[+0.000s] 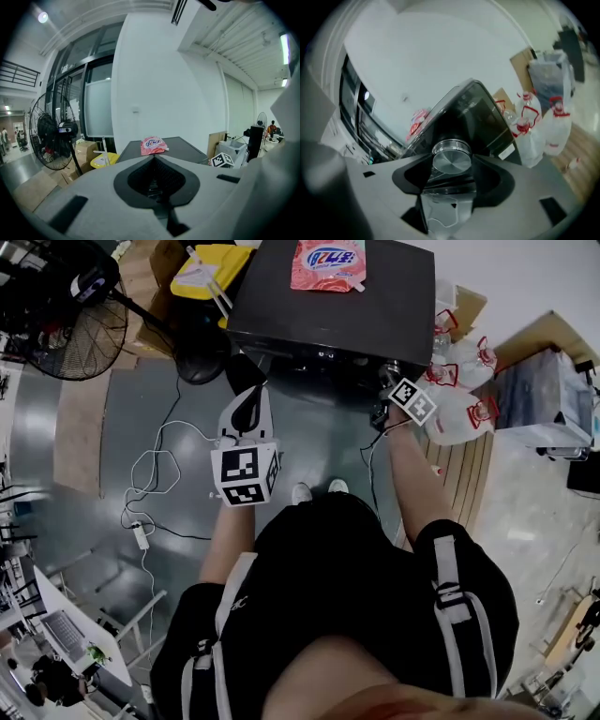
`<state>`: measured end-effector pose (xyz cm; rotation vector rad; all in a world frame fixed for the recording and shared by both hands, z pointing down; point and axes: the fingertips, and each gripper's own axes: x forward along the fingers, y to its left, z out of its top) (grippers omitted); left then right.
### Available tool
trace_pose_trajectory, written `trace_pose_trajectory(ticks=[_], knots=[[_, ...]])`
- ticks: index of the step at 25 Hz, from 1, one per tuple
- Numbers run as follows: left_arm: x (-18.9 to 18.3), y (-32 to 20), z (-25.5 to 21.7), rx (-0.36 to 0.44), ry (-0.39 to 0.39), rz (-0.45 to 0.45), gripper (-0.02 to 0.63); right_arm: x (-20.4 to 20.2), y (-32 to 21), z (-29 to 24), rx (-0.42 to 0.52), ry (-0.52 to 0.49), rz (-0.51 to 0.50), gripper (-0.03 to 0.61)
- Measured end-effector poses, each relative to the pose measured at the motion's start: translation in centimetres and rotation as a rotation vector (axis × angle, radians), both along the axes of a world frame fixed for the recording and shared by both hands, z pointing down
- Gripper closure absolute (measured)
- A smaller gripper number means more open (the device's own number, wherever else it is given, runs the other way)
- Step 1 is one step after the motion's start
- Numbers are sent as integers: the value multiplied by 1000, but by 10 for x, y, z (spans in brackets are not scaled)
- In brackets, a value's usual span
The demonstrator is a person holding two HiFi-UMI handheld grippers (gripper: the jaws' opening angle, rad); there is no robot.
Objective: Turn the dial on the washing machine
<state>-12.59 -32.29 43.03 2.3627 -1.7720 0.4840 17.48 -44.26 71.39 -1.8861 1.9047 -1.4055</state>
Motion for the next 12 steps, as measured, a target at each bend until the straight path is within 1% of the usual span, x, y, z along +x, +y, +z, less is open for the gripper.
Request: trace_pose_trajectory(ticks=[1, 2, 3, 4, 8, 12], knots=[[0, 1, 0, 1, -1, 1, 620, -1, 1, 1, 6, -89, 29, 330], [-1, 1, -1, 2, 0, 1, 620, -2, 2, 2, 13, -157, 53, 330], [-1, 2, -2, 4, 2, 1, 620, -2, 2, 2, 20, -199, 71, 330], [-2, 2, -3, 6, 5, 1, 620, -1, 1, 3, 25, -219, 82, 330], [-3, 5, -5, 11, 8, -1, 620, -1, 1, 4, 24, -229, 91, 331], [-4, 8, -2, 1, 7, -4, 620, 0, 2, 4, 27, -260, 103, 330]])
